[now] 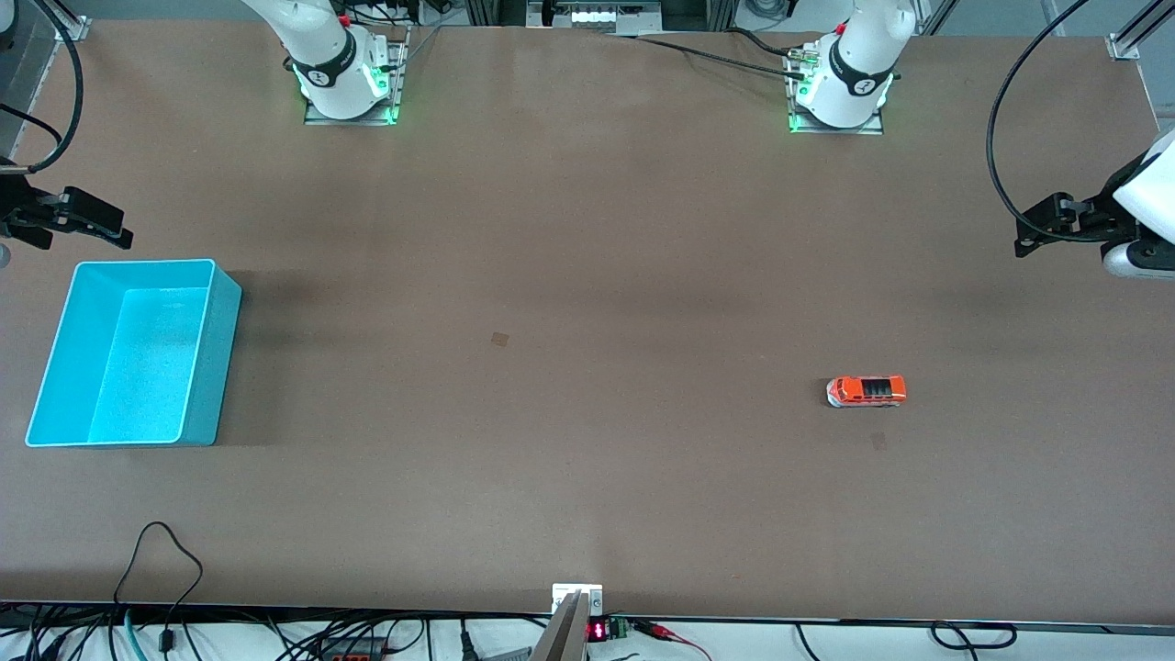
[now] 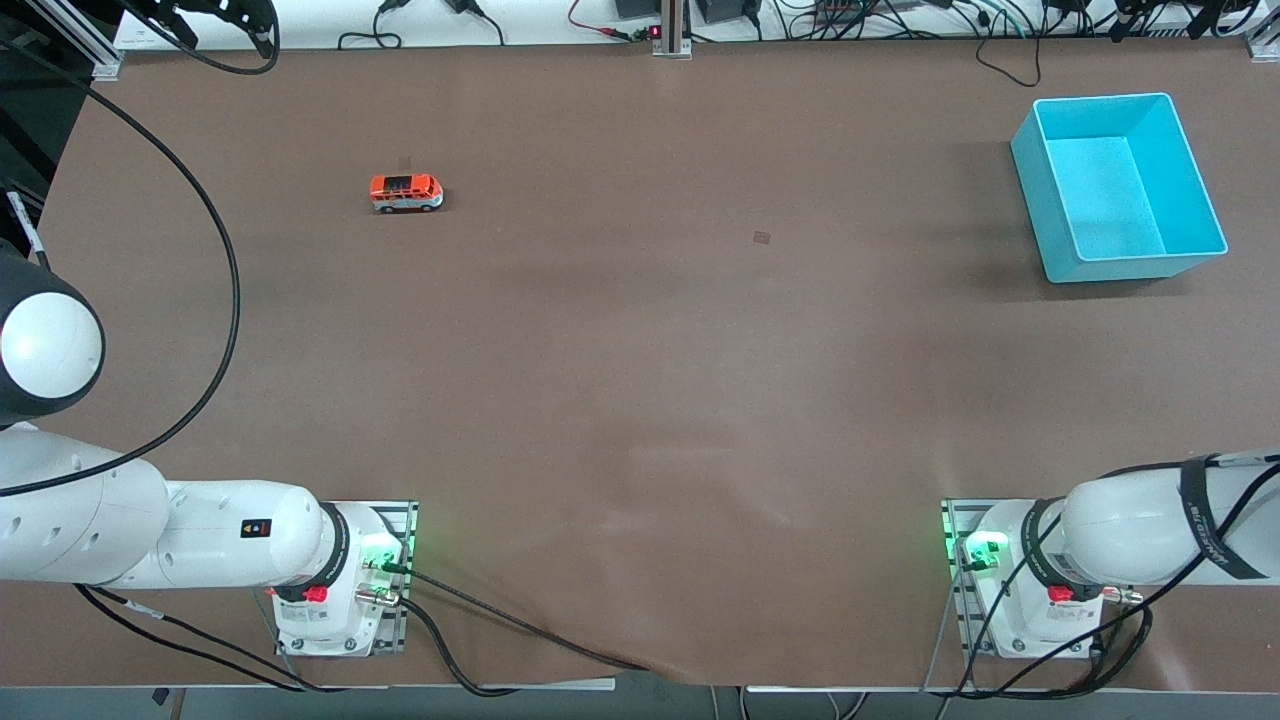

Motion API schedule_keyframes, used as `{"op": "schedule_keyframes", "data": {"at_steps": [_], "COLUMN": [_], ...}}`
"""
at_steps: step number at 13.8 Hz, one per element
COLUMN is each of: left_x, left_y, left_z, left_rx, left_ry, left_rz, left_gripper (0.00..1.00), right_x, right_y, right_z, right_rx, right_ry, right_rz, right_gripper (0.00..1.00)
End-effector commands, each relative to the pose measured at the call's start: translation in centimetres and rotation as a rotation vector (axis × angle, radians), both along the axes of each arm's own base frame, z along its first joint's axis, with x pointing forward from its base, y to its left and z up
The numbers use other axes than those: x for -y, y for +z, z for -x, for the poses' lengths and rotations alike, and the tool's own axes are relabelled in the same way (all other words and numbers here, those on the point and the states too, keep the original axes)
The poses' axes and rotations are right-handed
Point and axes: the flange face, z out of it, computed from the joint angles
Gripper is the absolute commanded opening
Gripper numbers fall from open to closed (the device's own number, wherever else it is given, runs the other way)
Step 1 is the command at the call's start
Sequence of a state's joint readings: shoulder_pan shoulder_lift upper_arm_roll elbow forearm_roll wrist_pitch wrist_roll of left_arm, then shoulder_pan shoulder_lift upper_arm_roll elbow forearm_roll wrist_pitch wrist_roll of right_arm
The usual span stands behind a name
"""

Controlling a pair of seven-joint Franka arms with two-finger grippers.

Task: Wind up bus and store in blue box
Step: 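Move the left gripper toward the orange toy bus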

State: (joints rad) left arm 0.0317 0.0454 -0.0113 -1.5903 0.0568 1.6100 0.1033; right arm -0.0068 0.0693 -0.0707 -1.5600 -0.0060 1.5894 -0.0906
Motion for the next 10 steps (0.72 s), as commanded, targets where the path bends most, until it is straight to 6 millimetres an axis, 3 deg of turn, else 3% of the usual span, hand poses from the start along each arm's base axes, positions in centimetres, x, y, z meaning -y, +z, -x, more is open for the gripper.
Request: {"op": "schedule_keyframes", "data": {"at_steps": [1, 4, 10], "left_x": [-0.2, -0.1, -0.3], "left_y": [0.4, 0.4, -2.2], "left_z": [0.4, 0.3, 1.4], "left_rx": [0.007, 0.008, -0.162], "left_ry": [-0.016, -0.016, -0.004], "left_rz": [-0.01, -0.01, -0.006], "left_gripper": [1.0, 1.0, 1.0], "right_x": [-0.1, -0.2, 0.1], "right_y": [0.3, 0.4, 0.0], "right_z": [-0.1, -0.1, -0.3], "right_rx": [-0.004, -0.002, -0.003], "right_ry": [0.01, 0.01, 0.001], "right_rz": [0.005, 0.005, 0.002], "right_gripper": [1.0, 1.0, 1.0]}}
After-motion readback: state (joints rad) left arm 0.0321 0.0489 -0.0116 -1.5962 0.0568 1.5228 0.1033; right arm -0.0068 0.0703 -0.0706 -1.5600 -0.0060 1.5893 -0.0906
